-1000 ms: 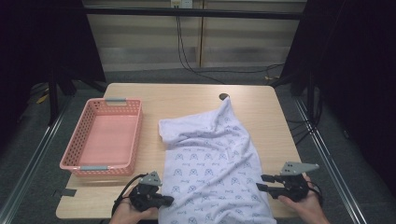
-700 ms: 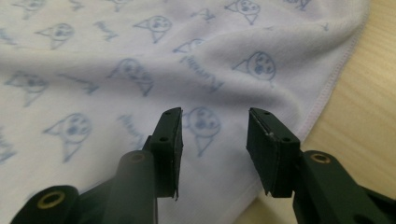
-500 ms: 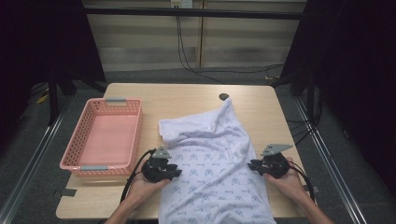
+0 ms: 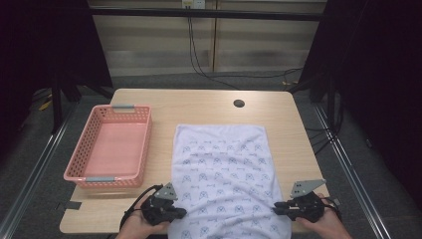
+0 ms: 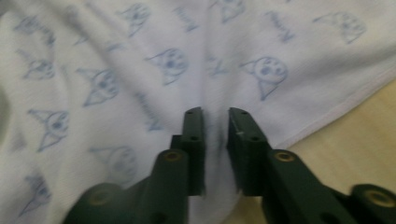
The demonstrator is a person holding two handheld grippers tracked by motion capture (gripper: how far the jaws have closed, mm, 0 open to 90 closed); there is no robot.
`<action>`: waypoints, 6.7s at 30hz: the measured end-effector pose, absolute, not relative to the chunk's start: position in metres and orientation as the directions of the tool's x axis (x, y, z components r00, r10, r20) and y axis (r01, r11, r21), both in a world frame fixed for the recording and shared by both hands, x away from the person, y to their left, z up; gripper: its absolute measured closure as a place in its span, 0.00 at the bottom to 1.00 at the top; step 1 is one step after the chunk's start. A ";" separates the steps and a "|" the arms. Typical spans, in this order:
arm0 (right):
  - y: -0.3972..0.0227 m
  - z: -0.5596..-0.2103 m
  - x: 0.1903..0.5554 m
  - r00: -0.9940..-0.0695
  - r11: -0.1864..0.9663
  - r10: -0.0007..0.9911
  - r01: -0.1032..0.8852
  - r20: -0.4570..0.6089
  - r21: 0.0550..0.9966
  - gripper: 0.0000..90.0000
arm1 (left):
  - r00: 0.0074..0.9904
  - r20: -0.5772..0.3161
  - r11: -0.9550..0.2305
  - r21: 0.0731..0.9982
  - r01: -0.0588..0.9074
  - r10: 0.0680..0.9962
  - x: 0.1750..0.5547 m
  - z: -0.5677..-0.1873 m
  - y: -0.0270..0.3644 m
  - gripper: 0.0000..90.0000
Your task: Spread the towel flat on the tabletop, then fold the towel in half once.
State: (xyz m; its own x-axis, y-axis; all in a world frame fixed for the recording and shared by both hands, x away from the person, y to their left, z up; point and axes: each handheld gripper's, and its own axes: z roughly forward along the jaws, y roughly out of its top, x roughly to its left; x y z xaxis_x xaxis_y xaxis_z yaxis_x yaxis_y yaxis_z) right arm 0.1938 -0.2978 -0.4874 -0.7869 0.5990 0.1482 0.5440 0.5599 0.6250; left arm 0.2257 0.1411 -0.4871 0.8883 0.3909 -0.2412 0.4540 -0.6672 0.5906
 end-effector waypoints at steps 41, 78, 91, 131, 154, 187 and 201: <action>-0.286 -0.496 0.270 -0.665 0.484 0.746 0.569 0.026 0.664 0.94 | 0.833 -0.201 -0.541 0.677 0.498 0.516 0.299 -0.498 0.121 0.99; -0.306 -0.502 0.318 -0.611 0.412 0.790 0.595 0.055 0.690 0.74 | 0.747 -0.217 -0.439 0.694 0.570 0.628 0.342 -0.490 0.109 0.58; -0.311 -0.498 0.316 -0.612 0.377 0.780 0.625 0.129 0.683 0.97 | 0.693 -0.196 -0.406 0.688 0.601 0.694 0.357 -0.499 0.116 0.47; -0.338 -0.422 0.318 -0.616 0.190 0.762 0.507 0.200 0.841 0.96 | 0.768 -0.214 -0.302 0.830 0.468 0.604 0.354 -0.411 0.128 0.96; -0.324 -0.338 0.396 -0.582 0.157 0.804 0.408 0.124 0.899 0.96 | 0.715 -0.190 -0.183 0.894 0.409 0.673 0.427 -0.339 0.154 0.97; -0.336 -0.393 0.261 -0.688 0.254 0.690 0.522 0.226 0.815 0.97 | 0.821 -0.200 -0.286 0.872 0.398 0.534 0.285 -0.395 0.160 0.96; -0.313 -0.476 0.206 -0.659 0.374 0.701 0.665 0.272 0.646 0.97 | 0.763 -0.355 -0.438 0.656 0.615 0.540 0.250 -0.485 0.162 0.96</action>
State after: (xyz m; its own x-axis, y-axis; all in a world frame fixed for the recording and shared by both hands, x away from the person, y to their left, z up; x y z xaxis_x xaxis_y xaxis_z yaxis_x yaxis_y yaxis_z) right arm 0.2063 -0.3131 -0.4755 -0.6591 0.7011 0.2721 0.6649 0.3743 0.6464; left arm 0.2500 0.1621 -0.4854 0.7629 0.5403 -0.3551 0.6152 -0.4376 0.6558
